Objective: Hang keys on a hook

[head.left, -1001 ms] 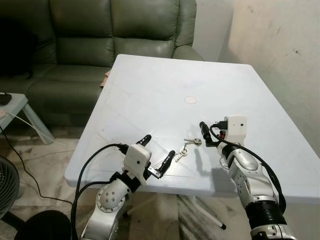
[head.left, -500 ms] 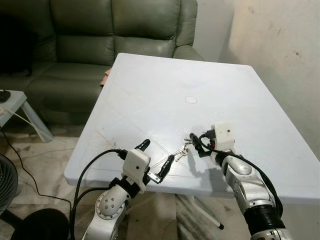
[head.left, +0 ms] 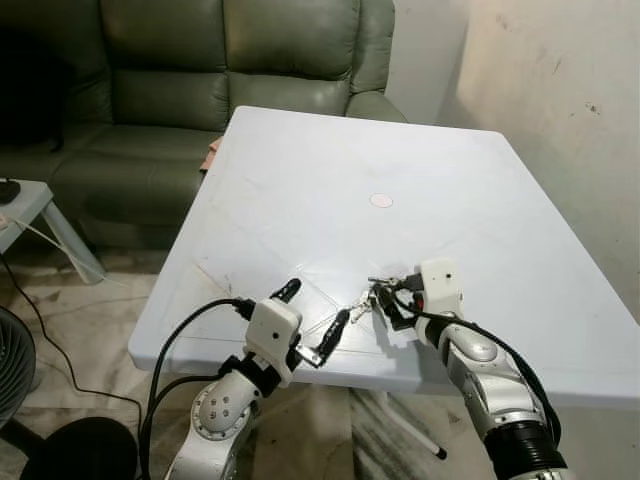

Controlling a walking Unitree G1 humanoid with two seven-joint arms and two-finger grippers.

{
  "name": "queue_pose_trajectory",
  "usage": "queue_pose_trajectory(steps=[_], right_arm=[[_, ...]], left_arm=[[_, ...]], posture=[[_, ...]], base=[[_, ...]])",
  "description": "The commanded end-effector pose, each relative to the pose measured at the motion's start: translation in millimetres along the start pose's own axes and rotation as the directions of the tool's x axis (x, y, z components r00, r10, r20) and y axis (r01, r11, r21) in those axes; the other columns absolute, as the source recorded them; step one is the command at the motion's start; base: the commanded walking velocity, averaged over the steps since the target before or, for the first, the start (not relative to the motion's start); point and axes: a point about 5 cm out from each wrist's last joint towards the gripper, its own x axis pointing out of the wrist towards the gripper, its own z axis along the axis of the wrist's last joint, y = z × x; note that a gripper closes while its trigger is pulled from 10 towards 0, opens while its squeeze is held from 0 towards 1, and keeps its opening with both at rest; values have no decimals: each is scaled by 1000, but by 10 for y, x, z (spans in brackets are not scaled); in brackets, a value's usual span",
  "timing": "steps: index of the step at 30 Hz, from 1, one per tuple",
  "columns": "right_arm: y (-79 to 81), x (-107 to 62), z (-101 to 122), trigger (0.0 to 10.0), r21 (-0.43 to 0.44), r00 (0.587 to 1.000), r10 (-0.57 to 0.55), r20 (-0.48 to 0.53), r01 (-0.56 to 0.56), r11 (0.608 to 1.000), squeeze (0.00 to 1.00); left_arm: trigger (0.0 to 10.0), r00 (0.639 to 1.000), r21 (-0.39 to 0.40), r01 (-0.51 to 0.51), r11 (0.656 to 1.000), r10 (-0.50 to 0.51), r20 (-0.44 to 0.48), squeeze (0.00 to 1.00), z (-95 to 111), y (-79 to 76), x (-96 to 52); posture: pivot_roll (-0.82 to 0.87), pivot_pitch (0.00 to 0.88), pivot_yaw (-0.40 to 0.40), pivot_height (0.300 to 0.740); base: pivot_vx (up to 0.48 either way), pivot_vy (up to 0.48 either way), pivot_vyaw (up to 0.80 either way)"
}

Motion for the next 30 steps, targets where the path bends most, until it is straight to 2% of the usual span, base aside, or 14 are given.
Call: queue_pose_trajectory(steps=[1,4,8,9,11,13,15,16,17,18,19,30], right_arm=[[-10,-7,23,1922,0,1000,-14,5,14,1000,0],[0,14,26,2941,20,1000,-28,5,28,999,0],[-2,34,34,3059,49,999,-50,9,49,998,0],[12,47,42,2510,61,998,-59,14,58,996,0],[20,53,45,2510,67,998,-64,15,63,996,0],[49,67,54,1843,79,998,-67,18,65,995,0],[63,72,56,1882,87,997,-68,19,66,994,0],[67,76,60,471,90,997,-72,22,70,993,0],[69,80,62,392,93,997,-76,24,73,993,0],[65,88,63,784,104,996,-83,24,80,991,0],[61,92,68,0,106,996,-87,27,83,991,0],[25,108,62,0,118,993,-115,20,112,987,0]], left_arm=[[10000,1000,10,12,1000,-12,7,0,37,-27,8],[10000,1000,11,9,1000,-9,6,0,36,-22,3],[10000,1000,11,6,1000,-6,5,0,37,-23,-3],[10000,1000,10,4,1000,-4,5,0,36,-22,-5],[10000,1000,10,4,1000,-4,5,0,37,-22,-6],[10000,1000,9,2,1000,-2,3,0,36,-23,-9],[10000,1000,9,1,1000,-1,3,0,36,-23,-11],[10000,1000,9,1,1000,-1,2,0,36,-22,-12],[10000,1000,10,0,1000,0,2,0,36,-21,-12],[10000,1000,9,-1,1000,1,2,0,40,-19,-11],[10000,1000,10,-2,1000,2,1,0,42,-17,-10],[10000,1000,13,-6,1000,6,-3,0,44,-3,-16]], posture=[[40,0,-84,740],[42,0,-84,740],[46,0,-85,740],[47,0,-86,740],[47,0,-86,740],[49,0,-85,740],[50,0,-82,740],[51,0,-82,740],[51,0,-82,740],[53,0,-81,740],[53,0,-80,740],[55,0,-77,740]], base=[[0,0,0],[0,0,0],[0,0,0],[0,0,0],[0,0,0],[0,0,0],[0,0,0],[0,0,0],[0,0,0],[0,0,0],[0,0,0],[0,0,0]])
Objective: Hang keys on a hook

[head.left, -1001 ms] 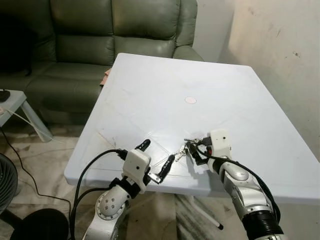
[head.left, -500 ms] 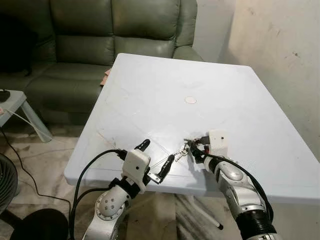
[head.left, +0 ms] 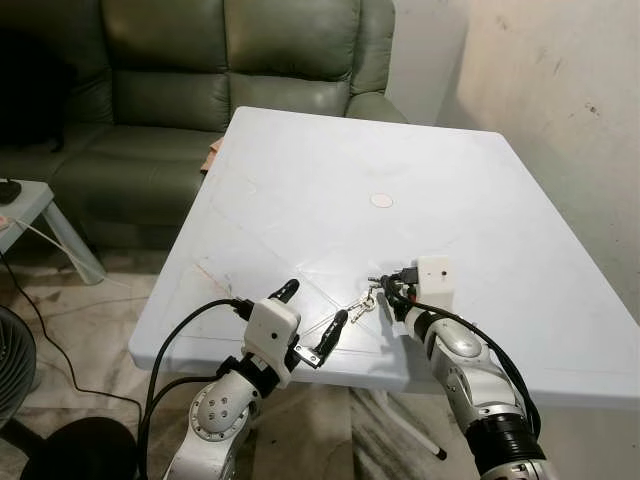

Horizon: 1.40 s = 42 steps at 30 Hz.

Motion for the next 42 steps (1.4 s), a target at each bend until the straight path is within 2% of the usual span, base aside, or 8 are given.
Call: queue_pose_trajectory(steps=[1,12,14,15,24,26,28,42], right_arm=[[-44,12,27,0,6,1000,-22,5,22,1000,0],[-66,14,11,2353,0,1000,-21,-6,21,1000,0],[-68,15,4,9098,-2,1000,-17,-11,17,1000,0],[-67,16,0,10000,-1,1000,-14,-15,14,1000,0],[-67,18,-5,10000,2,1000,-13,-17,13,1000,0],[-64,18,-6,7569,2,1000,-11,-16,12,1000,0],[-62,15,-9,1098,1,1000,-11,-17,11,1000,0],[-52,7,49,0,17,999,-33,33,33,999,0]], left_arm=[[10000,1000,12,0,1000,0,7,0,38,-10,-1],[10000,1000,12,-5,1000,5,5,0,43,-6,-6],[10000,1000,13,-7,1000,6,5,0,44,-3,-7],[10000,1000,13,-7,1000,7,5,0,44,-2,-8],[10000,1000,11,-8,1000,8,2,0,42,-5,-17],[10000,1000,12,-8,1000,8,2,0,42,-7,-17],[10000,1000,12,-10,1000,10,2,0,45,-4,-17],[10000,1000,12,-17,1000,17,4,0,53,1,-19]], posture=[[55,0,-77,740],[58,0,-78,740],[58,0,-78,740],[58,0,-78,740],[58,0,-77,740],[58,0,-77,740],[58,0,-79,740],[56,0,-76,740]], base=[[0,0,0],[0,0,0],[0,0,0],[0,0,0],[0,0,0],[0,0,0],[0,0,0],[0,0,0]])
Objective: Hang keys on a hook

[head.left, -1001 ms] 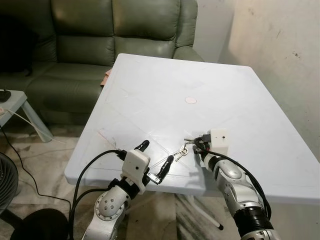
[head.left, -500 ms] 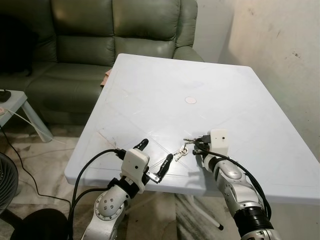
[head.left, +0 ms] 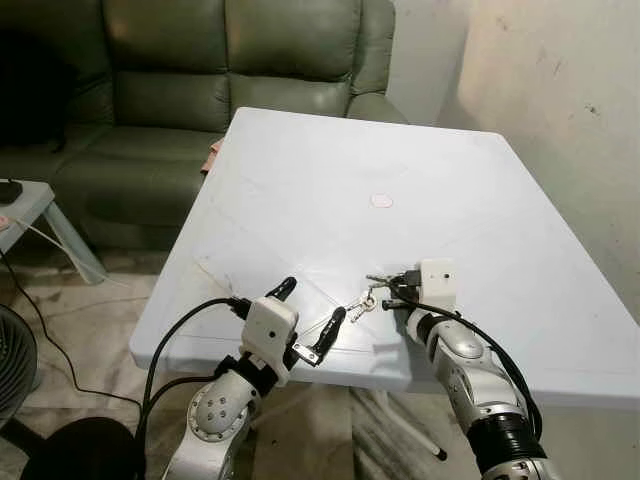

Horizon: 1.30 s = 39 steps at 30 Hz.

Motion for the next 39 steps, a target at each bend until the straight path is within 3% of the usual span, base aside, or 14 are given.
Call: queue_pose_trajectory(steps=[1,3,14,17,19,20,21,22,27,31,35,39], right_arm=[[-31,-4,145,0,12,996,-29,84,28,1000,0],[-43,-26,257,0,6,986,-44,162,44,999,0],[-148,-139,546,0,-43,950,-96,296,114,993,0],[-228,-249,649,0,-69,927,-103,360,137,988,0],[-244,-274,665,0,-75,922,-101,373,138,987,0],[-303,-332,683,3294,-65,911,-121,393,159,985,0],[-324,-352,688,8392,-66,906,-129,403,170,983,0],[-346,-375,690,9804,-71,902,-133,412,177,982,0],[-458,-513,601,10000,-19,882,-104,459,127,992,0],[-533,-635,394,10000,9,886,-125,447,135,991,0],[-533,-651,300,10000,-3,900,-149,410,165,986,0],[-450,-641,356,10000,10,888,-133,440,143,990,0]], left_arm=[[10000,1000,9,-2,1000,2,-3,0,10,1,-6],[10000,1000,4,-19,1000,19,-3,0,12,35,-2],[10000,992,-39,-125,991,126,25,0,101,299,59],[10000,977,-75,-204,976,208,51,0,184,522,73],[10000,973,-81,-220,972,225,56,0,202,564,75],[10000,964,-109,-252,962,259,65,0,236,659,76],[10000,961,-112,-261,959,269,66,0,246,691,75],[10000,958,-109,-270,957,278,68,0,255,721,75],[10000,946,-67,-311,948,315,71,0,253,862,54],[10000,926,-134,-362,923,372,63,0,209,1036,-17],[10000,916,-149,-385,911,397,59,0,202,1112,-29],[10000,911,-141,-396,908,407,65,0,232,1165,0]], posture=[[56,0,-75,740],[56,0,-75,740],[41,0,-59,740],[23,0,-41,740],[23,0,-41,740],[16,0,-32,740],[14,0,-30,740],[14,0,-30,740],[6,0,-24,740],[-2,0,-16,740],[-4,0,-14,740],[-9,0,-7,740]], base=[[0,0,0],[0,0,0],[0,0,0],[0,0,0],[0,0,0],[0,0,0],[0,0,0],[0,0,0],[0,0,0],[0,0,0],[0,0,0],[0,0,0]])
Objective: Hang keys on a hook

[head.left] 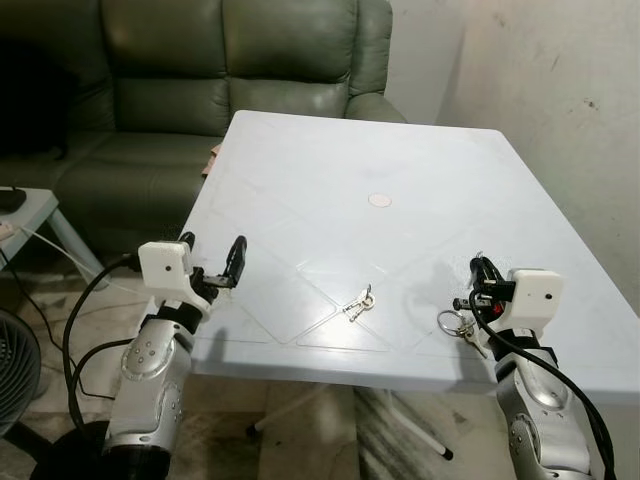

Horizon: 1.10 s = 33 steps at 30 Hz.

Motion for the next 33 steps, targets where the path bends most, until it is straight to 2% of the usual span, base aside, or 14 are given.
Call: queue_pose_trajectory(steps=[1,10,12,19,24,33], right_arm=[[52,50,108,10000,-17,999,13,48,-12,1000,0],[119,58,204,10000,-29,994,46,104,-43,999,0],[169,44,188,10000,-20,994,52,100,-50,999,0],[222,37,138,10000,-33,995,65,71,-63,997,0],[237,44,140,10000,-42,996,63,62,-61,997,0],[234,58,153,10000,-41,997,50,63,-47,998,0]], left_arm=[[10000,1000,8,-4,1000,4,19,0,57,32,45],[10000,998,29,7,1000,-9,60,0,158,1,72],[10000,998,36,28,999,-30,58,0,129,-72,54],[10000,997,69,76,995,-77,23,0,43,-182,19],[10000,998,75,58,995,-60,19,0,49,-213,46],[10000,999,69,6,998,-9,40,0,112,-116,119]], posture=[[-12,0,-6,740],[-12,0,7,740],[-12,0,10,740],[-14,0,15,740],[-20,0,16,740],[-26,0,14,740]], base=[[0,0,0],[0,0,0],[0,0,0],[0,0,0],[0,0,-737],[0,0,-724]])
